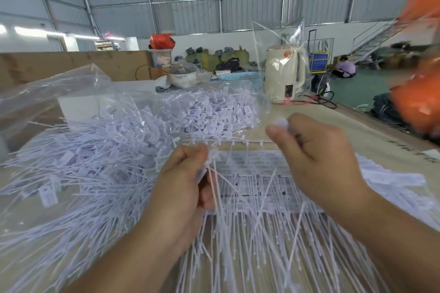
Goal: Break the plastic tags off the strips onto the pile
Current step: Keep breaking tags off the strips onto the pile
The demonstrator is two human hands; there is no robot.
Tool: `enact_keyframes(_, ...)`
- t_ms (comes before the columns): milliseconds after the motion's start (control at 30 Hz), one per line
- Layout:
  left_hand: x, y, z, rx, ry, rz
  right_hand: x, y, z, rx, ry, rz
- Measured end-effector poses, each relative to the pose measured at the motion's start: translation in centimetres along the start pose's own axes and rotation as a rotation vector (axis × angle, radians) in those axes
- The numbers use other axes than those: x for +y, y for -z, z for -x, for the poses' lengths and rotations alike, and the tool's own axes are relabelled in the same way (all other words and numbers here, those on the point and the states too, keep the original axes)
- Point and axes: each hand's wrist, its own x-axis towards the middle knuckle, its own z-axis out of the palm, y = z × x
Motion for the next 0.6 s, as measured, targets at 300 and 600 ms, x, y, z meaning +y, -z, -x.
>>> enact_keyframes(300, -0.5, -0.1, 0.4, -0.261, -0.174, -0.535, -0.7, -1.8, 1.5, -0.599, 0.214, 0.001)
enact_keyframes(600, -0.1, 0.5, -0.2, -0.405, -0.06, -0.613, -0.5, -1.5, 1.6, -0.664, 0.17, 0.011)
